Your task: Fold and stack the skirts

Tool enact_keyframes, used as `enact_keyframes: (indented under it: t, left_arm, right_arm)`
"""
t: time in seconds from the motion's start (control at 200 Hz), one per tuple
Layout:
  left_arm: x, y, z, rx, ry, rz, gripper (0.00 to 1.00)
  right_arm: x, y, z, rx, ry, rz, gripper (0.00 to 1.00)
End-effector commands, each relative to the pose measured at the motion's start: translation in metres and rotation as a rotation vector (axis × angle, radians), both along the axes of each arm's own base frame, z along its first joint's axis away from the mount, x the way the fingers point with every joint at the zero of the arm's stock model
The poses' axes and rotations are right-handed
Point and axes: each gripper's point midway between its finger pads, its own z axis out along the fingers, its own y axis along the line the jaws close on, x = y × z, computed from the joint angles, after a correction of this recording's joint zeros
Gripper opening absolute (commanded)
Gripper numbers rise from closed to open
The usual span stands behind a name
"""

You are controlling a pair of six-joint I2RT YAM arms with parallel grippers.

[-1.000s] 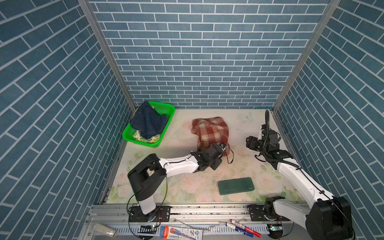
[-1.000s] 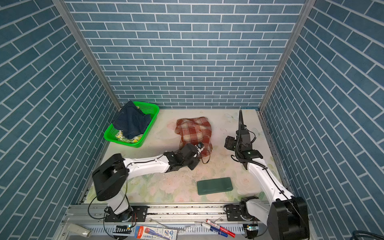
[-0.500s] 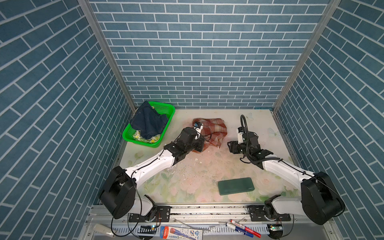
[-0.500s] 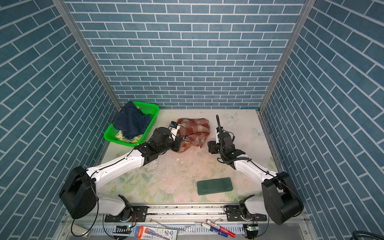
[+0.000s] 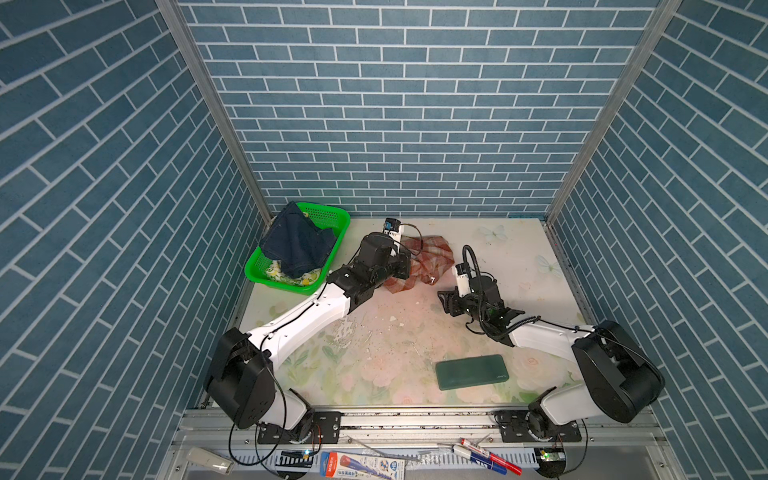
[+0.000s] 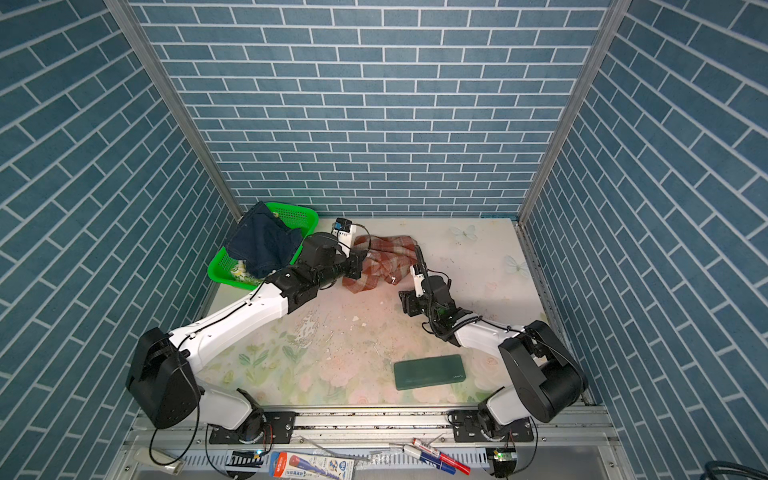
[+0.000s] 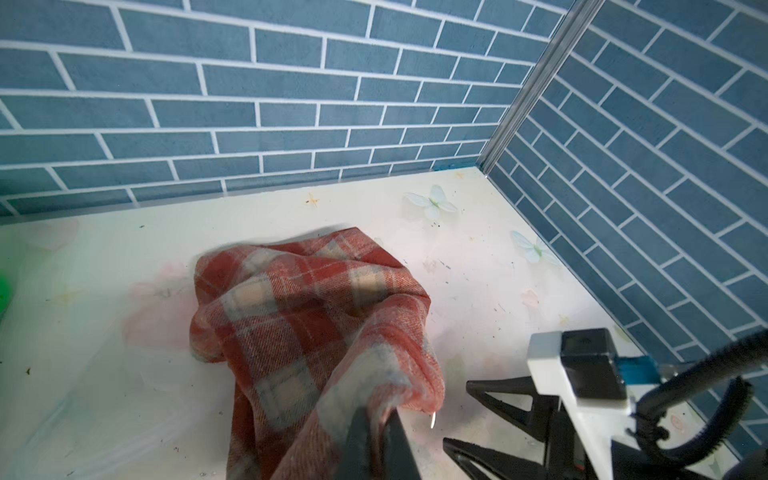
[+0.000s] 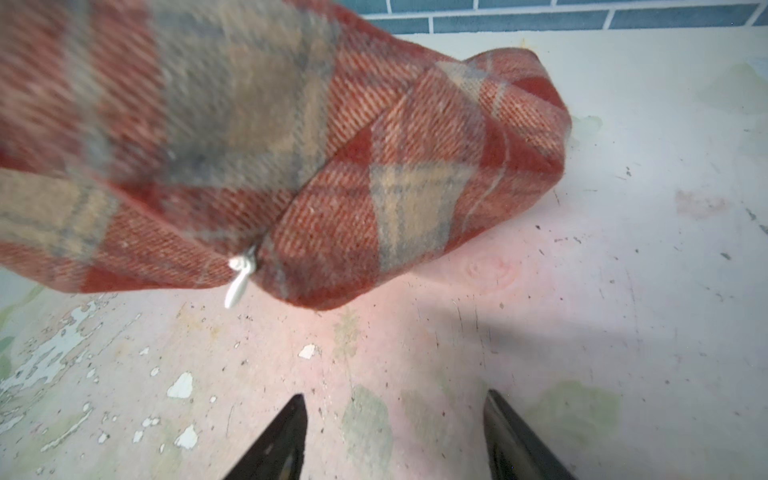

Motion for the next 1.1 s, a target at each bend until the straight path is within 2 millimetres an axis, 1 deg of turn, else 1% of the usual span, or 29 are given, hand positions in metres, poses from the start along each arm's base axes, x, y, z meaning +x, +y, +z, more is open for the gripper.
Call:
enact_keyframes:
  t: [0.0,0.185,0.385,0.49,0.665,0.755,0.9,1.09]
  left_arm:
    - [0.011,-0.001,0.025,-0.02,-0.044,0.021,0.0]
    - [0.018,-0.002,0.046,-0.002,-0.083,0.027,0.0]
    - [0.028,-0.005,0.07,0.007,-0.126,0.032,0.0]
    - [0.032,-0.008,0.083,0.006,-0.143,0.032,0.0]
    - [0.038,-0.012,0.101,-0.001,-0.168,0.033,0.0]
    - [0.041,-0.015,0.105,-0.002,-0.172,0.027,0.0]
    - [0.042,-0.017,0.109,-0.004,-0.175,0.022,0.0]
    - [0.041,-0.019,0.11,-0.006,-0.169,0.01,0.0]
  right_arm:
    - [0.012,0.006,0.011,0.02,-0.079,-0.019,0.68]
    - [0.019,0.013,0.018,0.057,-0.114,-0.041,0.7]
    - [0.024,0.019,0.023,0.056,-0.148,-0.061,0.74]
    - [0.029,0.017,0.024,0.059,-0.166,-0.097,0.76]
    - [0.038,0.016,0.017,0.072,-0.178,-0.147,0.79]
    - [0.043,0.018,0.009,0.064,-0.184,-0.167,0.8]
    - [0.054,0.013,-0.006,0.015,-0.215,-0.219,0.81]
    - [0.07,0.017,-0.012,-0.014,-0.26,-0.241,0.82]
